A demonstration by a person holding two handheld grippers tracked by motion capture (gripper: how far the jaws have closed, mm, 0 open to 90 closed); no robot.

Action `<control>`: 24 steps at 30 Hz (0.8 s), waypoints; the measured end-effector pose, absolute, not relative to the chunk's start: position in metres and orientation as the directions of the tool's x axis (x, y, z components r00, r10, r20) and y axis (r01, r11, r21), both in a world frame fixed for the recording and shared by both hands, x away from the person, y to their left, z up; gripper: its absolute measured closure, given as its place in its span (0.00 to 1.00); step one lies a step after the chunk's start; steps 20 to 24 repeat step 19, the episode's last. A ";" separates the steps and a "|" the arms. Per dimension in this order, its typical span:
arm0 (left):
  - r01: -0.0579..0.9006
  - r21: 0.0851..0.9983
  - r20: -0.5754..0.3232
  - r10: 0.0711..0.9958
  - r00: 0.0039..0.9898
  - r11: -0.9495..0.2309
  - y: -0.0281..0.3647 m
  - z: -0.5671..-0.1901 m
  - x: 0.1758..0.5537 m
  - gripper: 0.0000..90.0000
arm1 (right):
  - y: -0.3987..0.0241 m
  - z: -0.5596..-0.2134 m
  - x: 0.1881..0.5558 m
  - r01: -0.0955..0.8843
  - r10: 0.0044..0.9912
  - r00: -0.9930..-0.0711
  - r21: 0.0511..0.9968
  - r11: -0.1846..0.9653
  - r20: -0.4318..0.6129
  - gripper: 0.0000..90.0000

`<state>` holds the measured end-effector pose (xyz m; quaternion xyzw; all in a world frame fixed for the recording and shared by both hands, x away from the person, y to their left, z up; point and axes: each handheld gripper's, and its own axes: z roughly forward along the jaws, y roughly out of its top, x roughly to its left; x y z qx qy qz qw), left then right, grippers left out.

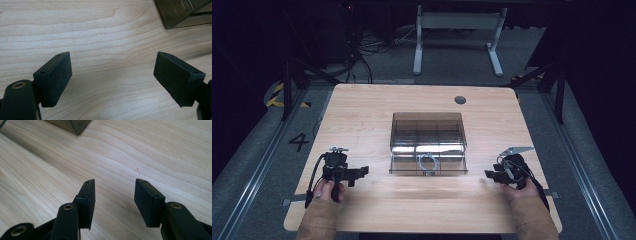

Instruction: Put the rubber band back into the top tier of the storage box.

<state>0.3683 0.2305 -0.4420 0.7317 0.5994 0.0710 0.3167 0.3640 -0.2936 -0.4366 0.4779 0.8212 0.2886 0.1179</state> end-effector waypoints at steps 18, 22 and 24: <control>0.833 0.547 -0.277 0.921 0.272 -0.082 0.231 -0.442 0.369 0.18 | -0.289 -0.448 0.360 0.706 0.861 -0.505 0.602 0.373 0.058 0.57; 0.833 0.547 -0.277 0.922 0.272 -0.082 0.230 -0.442 0.369 0.18 | -0.289 -0.448 0.359 0.705 0.862 -0.504 0.602 0.374 0.054 0.57; 0.833 0.547 -0.277 0.922 0.272 -0.082 0.230 -0.442 0.369 0.18 | -0.289 -0.448 0.359 0.705 0.862 -0.504 0.602 0.374 0.054 0.57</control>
